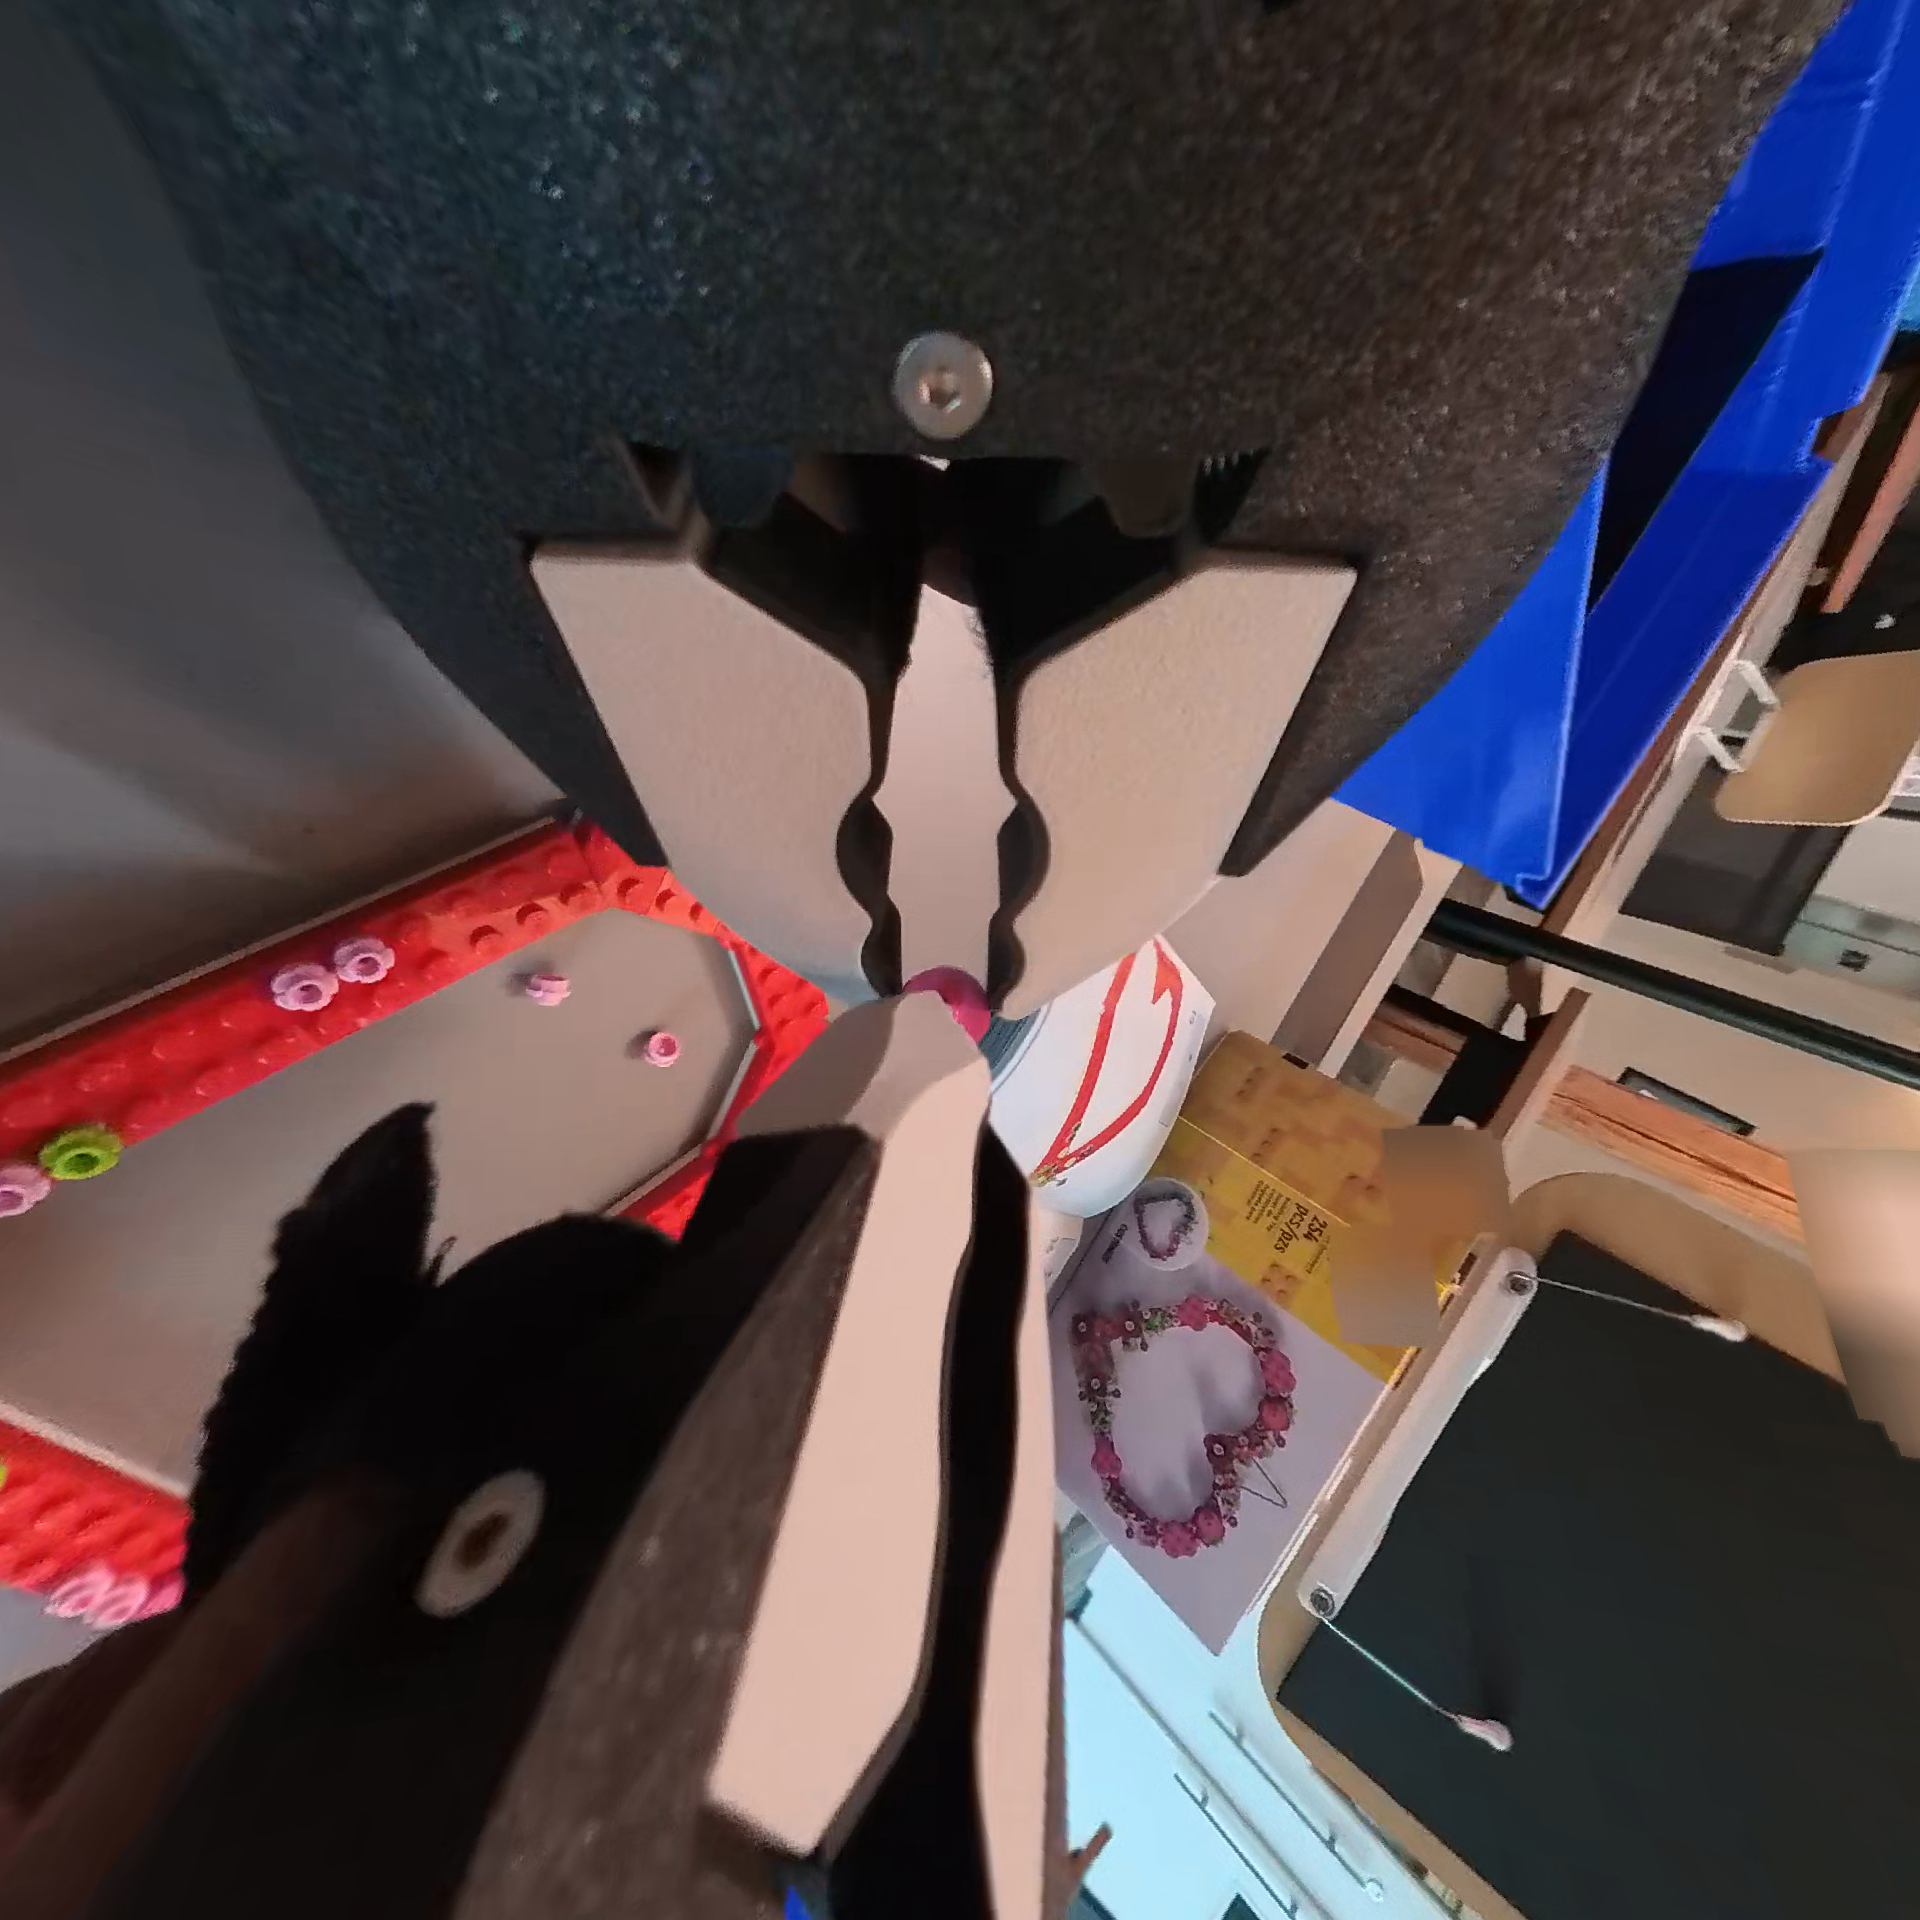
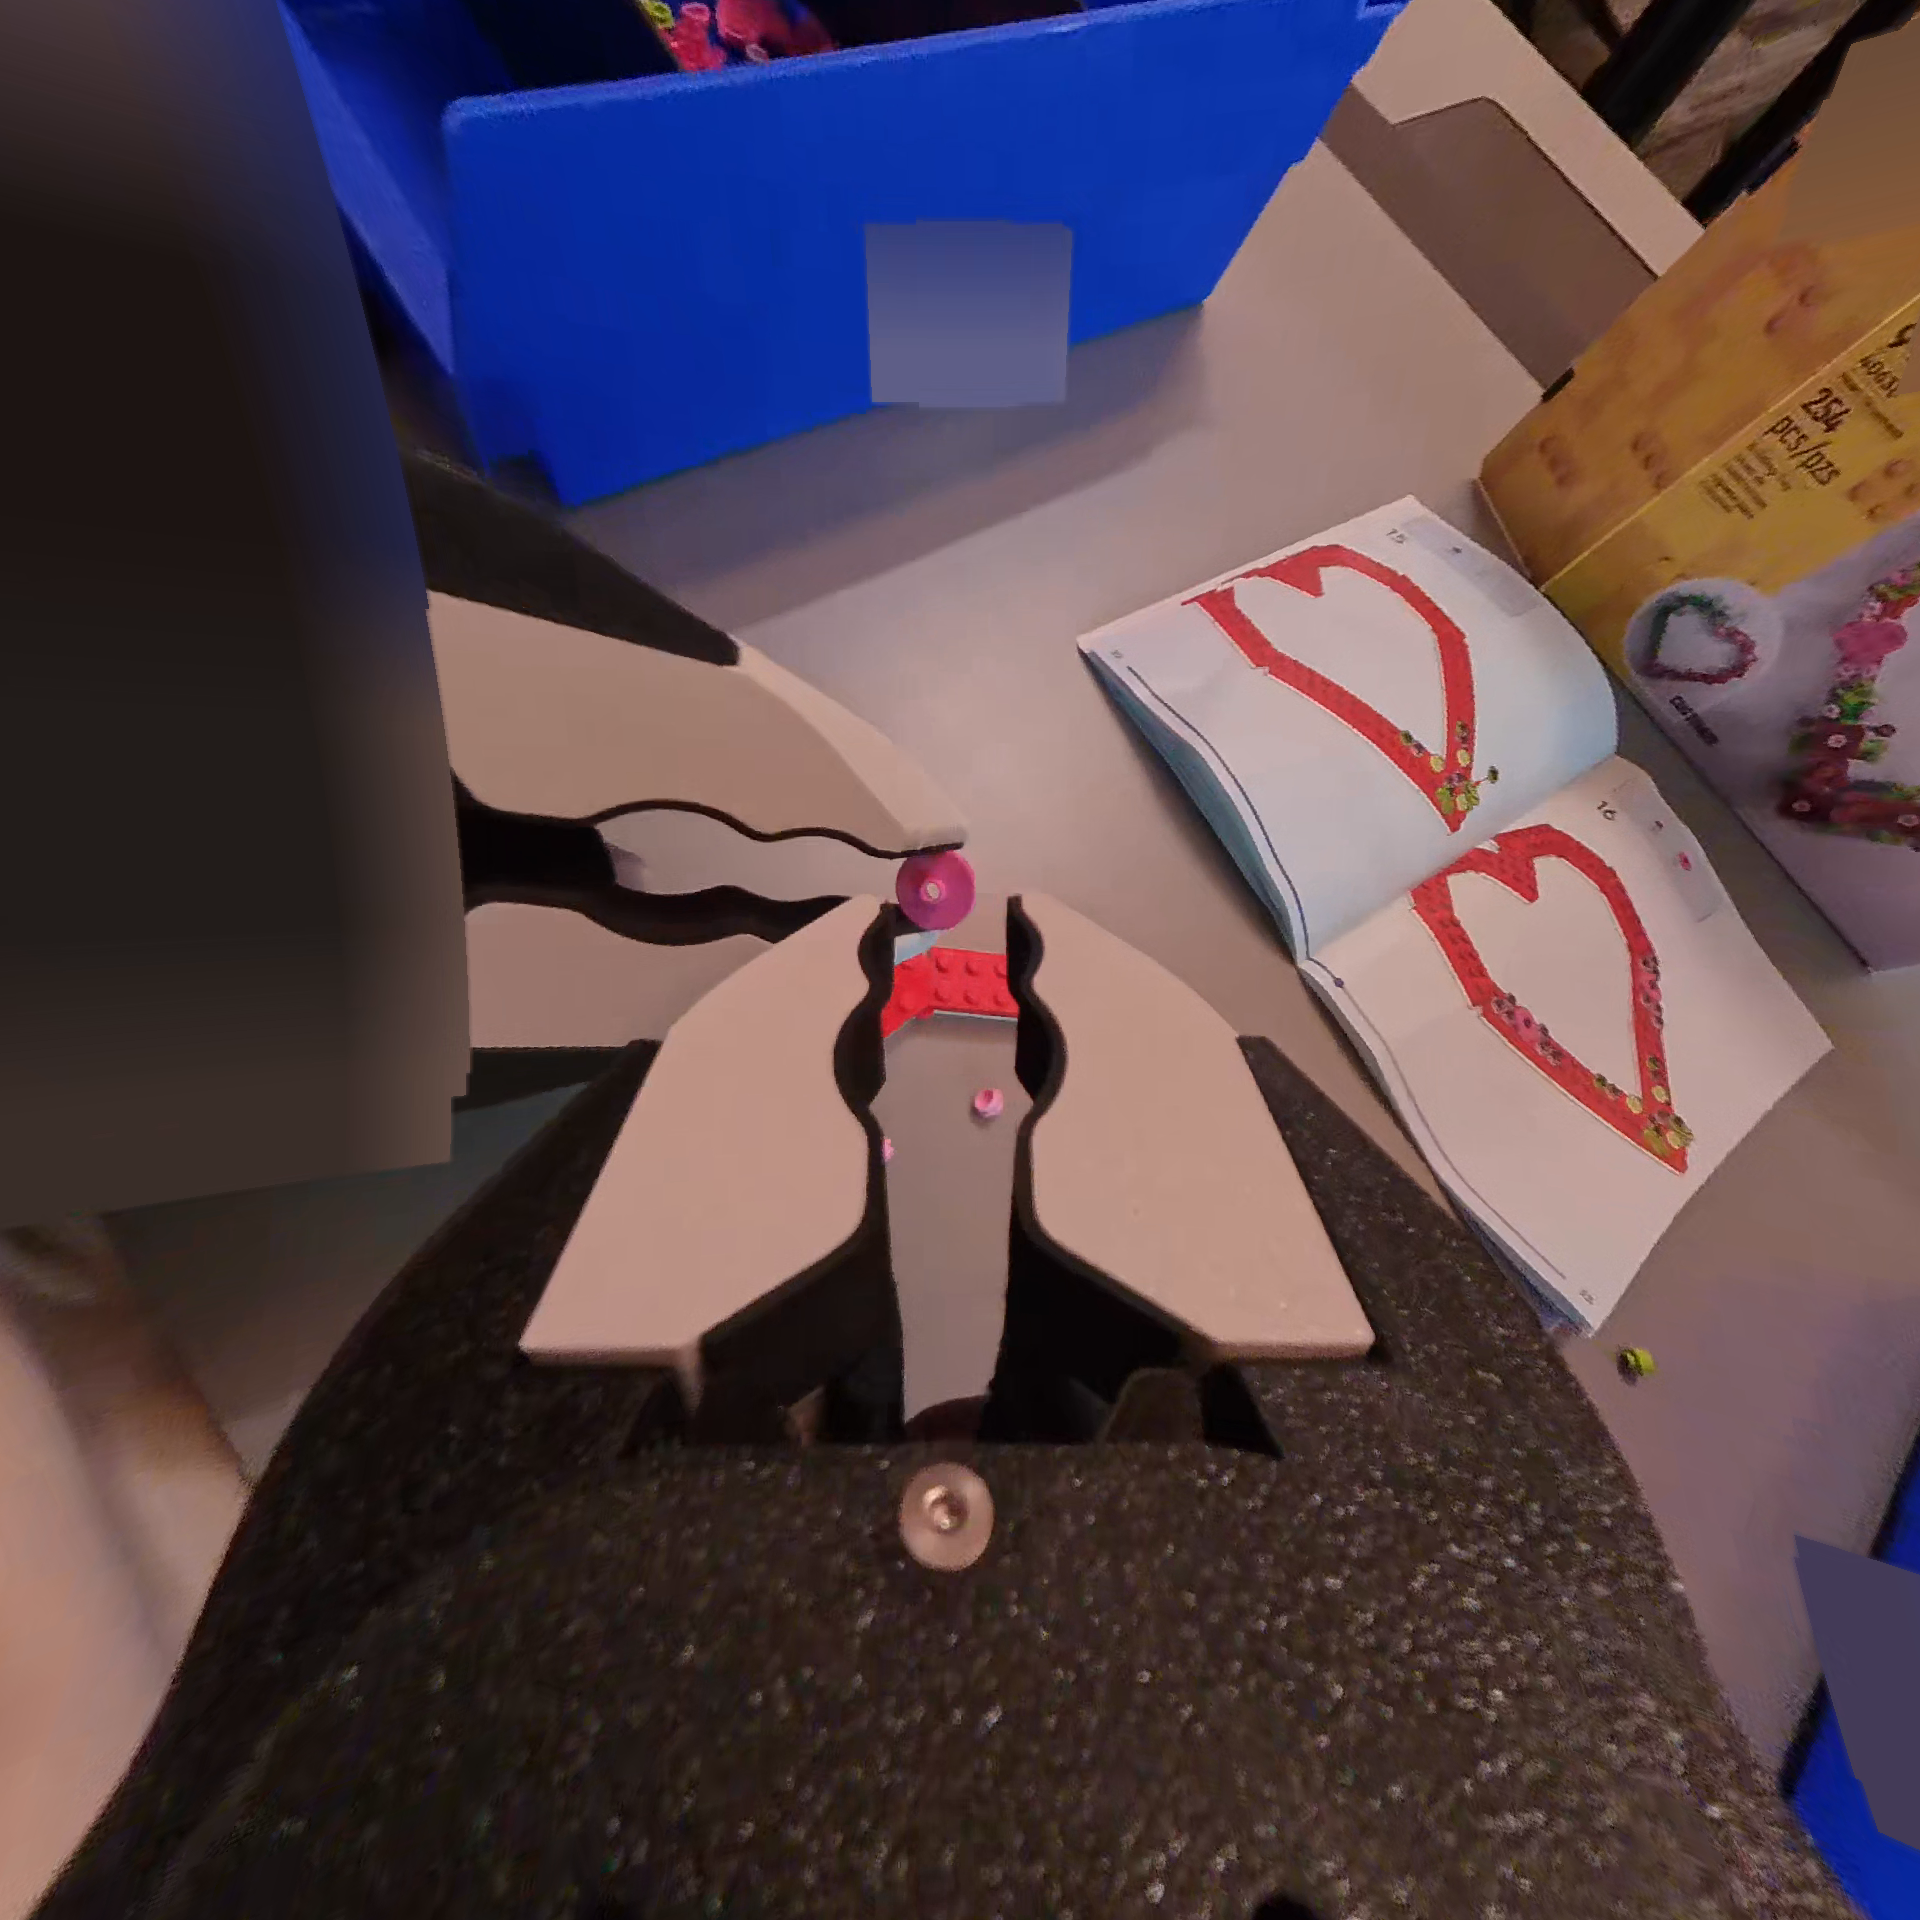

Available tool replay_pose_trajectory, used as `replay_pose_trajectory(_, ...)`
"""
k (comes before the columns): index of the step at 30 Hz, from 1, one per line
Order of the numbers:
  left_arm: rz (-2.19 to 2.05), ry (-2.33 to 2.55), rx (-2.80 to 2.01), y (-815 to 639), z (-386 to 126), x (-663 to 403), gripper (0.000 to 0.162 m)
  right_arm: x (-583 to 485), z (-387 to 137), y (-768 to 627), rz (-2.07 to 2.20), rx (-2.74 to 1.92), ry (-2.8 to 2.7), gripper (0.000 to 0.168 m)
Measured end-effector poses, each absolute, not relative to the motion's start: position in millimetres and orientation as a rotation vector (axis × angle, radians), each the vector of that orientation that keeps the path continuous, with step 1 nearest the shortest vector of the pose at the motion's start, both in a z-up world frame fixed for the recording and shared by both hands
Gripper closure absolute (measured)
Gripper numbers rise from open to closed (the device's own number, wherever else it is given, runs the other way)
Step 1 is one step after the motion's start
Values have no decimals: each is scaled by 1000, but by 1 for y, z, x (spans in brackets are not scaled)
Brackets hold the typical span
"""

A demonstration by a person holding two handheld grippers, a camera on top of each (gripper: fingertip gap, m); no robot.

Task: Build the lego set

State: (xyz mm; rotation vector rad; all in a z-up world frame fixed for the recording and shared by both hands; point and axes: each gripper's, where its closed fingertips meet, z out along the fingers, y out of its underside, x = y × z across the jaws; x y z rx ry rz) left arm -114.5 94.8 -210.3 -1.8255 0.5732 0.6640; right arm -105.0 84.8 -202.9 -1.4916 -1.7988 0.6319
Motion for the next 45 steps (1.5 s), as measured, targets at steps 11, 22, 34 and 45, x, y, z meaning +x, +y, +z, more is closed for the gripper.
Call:
replay_pose_trajectory(11, 949, 696, -1774, 92, -209, -112, 146, -107, -213, 83, 618, -1583, -1787, 150)
replay_pose_trajectory(22, 613, 678, -1779, 96, -221, -92, 146, -92, -221, 85, 766, -1615, -1838, 162)
replay_pose_trajectory(34, 274, 622, -1679, 97, -206, -78, 147, -77, -207, 74, 1565, -1791, -1868, 160)
replay_pose_trajectory(45, 128, 603, -1406, 84, -171, -67, 139, -58, -160, 69, 2668, -1945, -1481, 164)
